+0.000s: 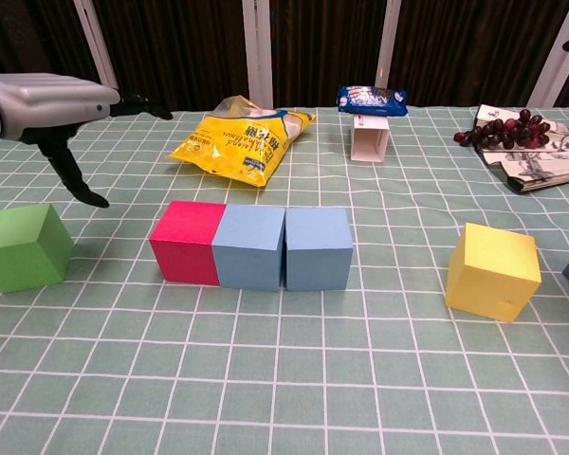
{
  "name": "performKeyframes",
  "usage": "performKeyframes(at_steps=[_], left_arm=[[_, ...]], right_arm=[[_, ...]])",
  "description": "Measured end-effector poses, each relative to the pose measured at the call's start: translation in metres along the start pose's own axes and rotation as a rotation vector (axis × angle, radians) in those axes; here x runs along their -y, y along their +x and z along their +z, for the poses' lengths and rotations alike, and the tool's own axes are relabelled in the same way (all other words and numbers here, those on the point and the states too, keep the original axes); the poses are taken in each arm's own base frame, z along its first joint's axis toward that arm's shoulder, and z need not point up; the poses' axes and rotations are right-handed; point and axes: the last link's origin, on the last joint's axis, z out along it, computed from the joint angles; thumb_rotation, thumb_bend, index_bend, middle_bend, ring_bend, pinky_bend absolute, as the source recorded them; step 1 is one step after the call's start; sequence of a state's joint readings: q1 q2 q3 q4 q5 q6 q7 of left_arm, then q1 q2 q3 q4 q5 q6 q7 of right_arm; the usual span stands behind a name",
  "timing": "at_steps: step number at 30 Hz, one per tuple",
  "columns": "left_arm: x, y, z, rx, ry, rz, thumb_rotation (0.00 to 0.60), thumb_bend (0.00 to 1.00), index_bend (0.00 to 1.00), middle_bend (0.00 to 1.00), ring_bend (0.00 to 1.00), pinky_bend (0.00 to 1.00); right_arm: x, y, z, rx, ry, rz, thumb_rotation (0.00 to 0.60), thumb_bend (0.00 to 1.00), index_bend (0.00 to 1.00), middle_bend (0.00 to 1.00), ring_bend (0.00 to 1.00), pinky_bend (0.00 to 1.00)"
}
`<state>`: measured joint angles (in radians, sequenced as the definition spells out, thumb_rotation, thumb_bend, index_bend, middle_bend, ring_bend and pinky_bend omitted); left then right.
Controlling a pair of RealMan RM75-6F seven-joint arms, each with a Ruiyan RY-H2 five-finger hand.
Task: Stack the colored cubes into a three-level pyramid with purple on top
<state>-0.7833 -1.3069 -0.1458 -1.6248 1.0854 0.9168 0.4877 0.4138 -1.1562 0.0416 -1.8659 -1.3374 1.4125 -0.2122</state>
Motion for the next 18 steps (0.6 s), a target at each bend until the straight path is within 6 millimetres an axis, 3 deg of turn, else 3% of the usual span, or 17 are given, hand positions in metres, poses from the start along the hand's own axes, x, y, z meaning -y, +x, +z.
performKeyframes(at_steps=[18], left_arm=[[-0.031,-0.029,0.010,0.029,-0.060,0.000,0.600,0.09,0.00,0.01,0.00,0.04]], right_arm=[[-0.002,0.005,0.002,-0.015,-0.014,0.032,0.600,0.26,0.00,0.00,0.00,0.00]])
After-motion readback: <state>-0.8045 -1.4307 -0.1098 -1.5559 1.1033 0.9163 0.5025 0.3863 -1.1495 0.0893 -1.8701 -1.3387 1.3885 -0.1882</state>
